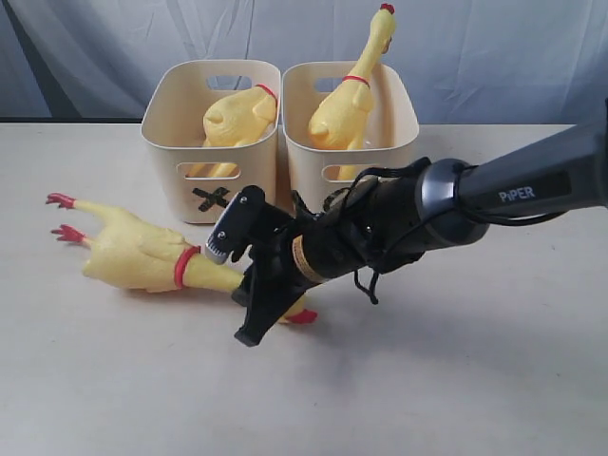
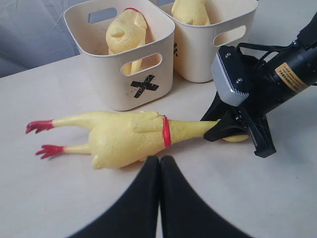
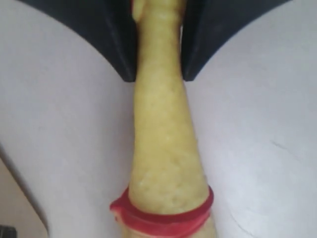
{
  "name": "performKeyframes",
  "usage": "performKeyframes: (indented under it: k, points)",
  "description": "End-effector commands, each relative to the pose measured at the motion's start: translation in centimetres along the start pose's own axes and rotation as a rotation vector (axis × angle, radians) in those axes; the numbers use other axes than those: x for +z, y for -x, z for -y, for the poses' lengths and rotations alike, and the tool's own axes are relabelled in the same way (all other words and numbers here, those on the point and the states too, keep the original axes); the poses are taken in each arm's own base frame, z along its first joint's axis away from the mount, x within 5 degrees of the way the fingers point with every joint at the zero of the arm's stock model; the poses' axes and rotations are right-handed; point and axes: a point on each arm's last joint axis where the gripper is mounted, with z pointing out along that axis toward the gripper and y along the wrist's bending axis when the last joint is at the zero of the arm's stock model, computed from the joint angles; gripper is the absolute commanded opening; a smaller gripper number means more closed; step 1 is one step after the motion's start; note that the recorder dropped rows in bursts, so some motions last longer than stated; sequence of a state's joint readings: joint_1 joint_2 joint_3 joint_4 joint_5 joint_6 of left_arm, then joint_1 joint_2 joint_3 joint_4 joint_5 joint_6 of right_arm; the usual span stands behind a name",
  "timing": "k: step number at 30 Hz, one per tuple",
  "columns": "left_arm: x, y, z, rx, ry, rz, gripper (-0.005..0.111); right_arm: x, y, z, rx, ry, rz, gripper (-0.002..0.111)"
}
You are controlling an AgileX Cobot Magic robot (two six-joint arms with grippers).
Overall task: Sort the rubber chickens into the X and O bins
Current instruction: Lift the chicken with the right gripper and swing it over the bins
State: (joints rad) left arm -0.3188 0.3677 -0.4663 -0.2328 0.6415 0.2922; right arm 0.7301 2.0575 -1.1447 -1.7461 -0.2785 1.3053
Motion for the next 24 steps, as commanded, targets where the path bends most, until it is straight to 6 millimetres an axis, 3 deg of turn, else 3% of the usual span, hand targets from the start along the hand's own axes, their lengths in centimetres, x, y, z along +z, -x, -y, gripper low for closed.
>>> performKeyframes:
  k: [1, 5, 11, 24]
  points:
    - [-0.1, 0.0, 0.1, -0.009, -0.004, 0.006, 0.0, -3.1, 2.9, -0.6, 0.094, 0.072, 0.111, -0.001]
    - [-0.1, 0.0, 0.1, -0.009, -0.004, 0.006, 0.0, -6.8, 5.5, -1.3, 0.178, 0.136, 0.212, -0.001]
    - [-0.1, 0.0, 0.0, -0.006, -0.002, 0.006, 0.0, -11.9, 8.3, -1.1, 0.289, 0.064, 0.334, -0.001]
    - [0.2, -0.4, 0.0, -0.009, -0.001, -0.002, 0.0, -19.3, 10.3, 0.6, 0.361, -0.231, 0.518, -0.001]
